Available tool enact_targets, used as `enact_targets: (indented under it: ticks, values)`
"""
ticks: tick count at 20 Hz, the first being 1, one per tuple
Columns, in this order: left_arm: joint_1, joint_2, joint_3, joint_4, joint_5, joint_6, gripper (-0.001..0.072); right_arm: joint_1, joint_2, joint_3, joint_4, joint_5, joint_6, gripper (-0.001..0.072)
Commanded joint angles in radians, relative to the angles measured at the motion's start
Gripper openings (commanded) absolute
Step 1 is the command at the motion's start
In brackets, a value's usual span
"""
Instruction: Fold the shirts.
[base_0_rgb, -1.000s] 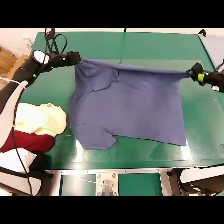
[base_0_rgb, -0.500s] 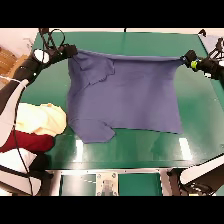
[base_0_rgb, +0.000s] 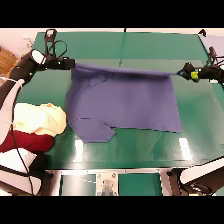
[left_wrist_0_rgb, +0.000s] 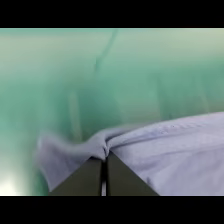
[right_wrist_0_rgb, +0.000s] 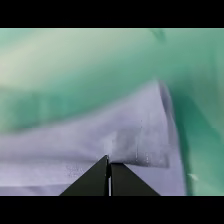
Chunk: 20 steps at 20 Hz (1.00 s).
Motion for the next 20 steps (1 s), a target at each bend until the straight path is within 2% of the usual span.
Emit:
enact_targets:
  ticks: [1,5,10,11,12,13,14,15,18,20]
  values:
    - [0.010,-0.002,-0.022,0.045,-0.120,0.007,0.0021,-0.005,0.059,-0.108,-0.154,0.059,0.048,0.0010]
    - [0.010,-0.002,-0.098,0.045,-0.215,0.007,0.0021,-0.005,0.068,-0.192,-0.154,0.071,0.048,0.0011]
    - [0.010,-0.007,-0.138,0.037,-0.243,0.003,0.0021,-0.004,0.068,-0.204,-0.153,0.116,0.049,0.0012]
    - [0.010,-0.010,-0.138,0.032,-0.251,0.001,0.0020,-0.004,0.068,-0.204,-0.150,0.130,0.050,0.0030]
    - [0.010,-0.012,-0.138,0.018,-0.254,-0.010,0.0022,-0.004,0.069,-0.204,-0.145,0.145,0.050,0.0195]
    - [0.010,-0.011,-0.136,0.004,-0.256,-0.016,0.0091,-0.005,0.071,-0.199,-0.147,0.160,0.066,0.0295]
    - [0.010,-0.010,-0.127,-0.004,-0.275,-0.018,0.0454,-0.014,0.074,-0.183,-0.148,0.194,0.080,0.0295]
    - [0.011,-0.009,-0.109,-0.004,-0.309,-0.043,0.0713,-0.026,0.080,-0.164,-0.161,0.233,0.104,0.0295]
    - [0.011,-0.009,-0.011,0.057,-0.502,-0.103,0.0720,-0.079,0.145,-0.153,-0.244,0.334,0.182,0.0264]
    - [0.011,-0.008,0.056,0.126,-0.651,-0.151,0.0719,-0.114,0.213,-0.196,-0.299,0.375,0.219,0.0130]
